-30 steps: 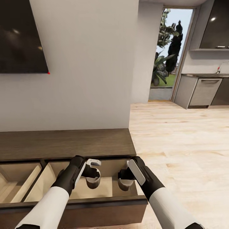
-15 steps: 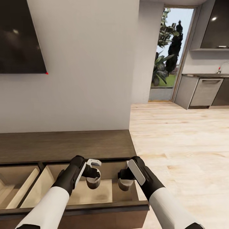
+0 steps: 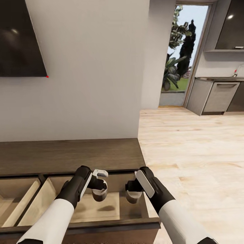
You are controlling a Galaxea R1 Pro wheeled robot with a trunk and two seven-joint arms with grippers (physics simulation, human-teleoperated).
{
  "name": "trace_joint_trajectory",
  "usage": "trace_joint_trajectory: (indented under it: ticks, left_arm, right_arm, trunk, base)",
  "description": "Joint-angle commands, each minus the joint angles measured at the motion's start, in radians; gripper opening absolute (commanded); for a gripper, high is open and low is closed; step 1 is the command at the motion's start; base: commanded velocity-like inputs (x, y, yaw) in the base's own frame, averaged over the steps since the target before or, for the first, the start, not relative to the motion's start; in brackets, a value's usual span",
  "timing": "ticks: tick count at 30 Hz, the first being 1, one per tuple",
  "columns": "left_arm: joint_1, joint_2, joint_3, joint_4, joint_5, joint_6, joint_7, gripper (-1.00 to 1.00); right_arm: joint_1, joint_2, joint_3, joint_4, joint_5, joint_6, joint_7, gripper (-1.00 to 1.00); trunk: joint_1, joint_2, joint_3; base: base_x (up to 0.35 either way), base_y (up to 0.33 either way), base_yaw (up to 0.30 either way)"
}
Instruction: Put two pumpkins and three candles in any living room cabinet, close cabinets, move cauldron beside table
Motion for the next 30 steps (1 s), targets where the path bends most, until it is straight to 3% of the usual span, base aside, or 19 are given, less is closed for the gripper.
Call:
trace_joint_trajectory:
  ticks: [1,14,21,26,30]
  left_arm:
    - [-0.001,0.000,0.000,-0.001,-0.010,0.003,-0.009,-1.00]
    - [-0.001,0.000,0.000,-0.001,-0.010,0.002,-0.009,-1.00]
    - [-0.001,0.000,-0.007,-0.001,-0.010,0.002,-0.009,-1.00]
    - [-0.001,-0.001,-0.023,0.000,-0.010,0.004,-0.008,-1.00]
    - [-0.001,-0.002,-0.025,0.000,-0.010,0.005,-0.008,-1.00]
  right_arm:
    - [-0.001,0.000,0.001,-0.001,-0.009,0.001,-0.010,-1.00]
    - [-0.001,0.000,0.001,-0.001,-0.009,0.001,-0.010,-1.00]
    - [-0.001,0.000,0.005,0.000,-0.009,-0.039,-0.009,-1.00]
    - [-0.001,0.000,0.060,0.001,-0.009,-0.060,-0.008,-1.00]
    - [-0.001,0.000,0.072,0.002,-0.009,-0.062,-0.008,-1.00]
  trunk:
    - [0.000,-0.001,-0.005]
    - [0.006,-0.004,-0.055]
    - [0.006,-0.004,-0.055]
    - [0.007,-0.005,-0.067]
    - [0.008,-0.005,-0.071]
  base:
    - [0.001,0.000,0.000]
    - [0.000,0.000,0.000]
    - [0.000,0.000,0.000]
    - [0.000,0.000,0.000]
    - [0.000,0.000,0.000]
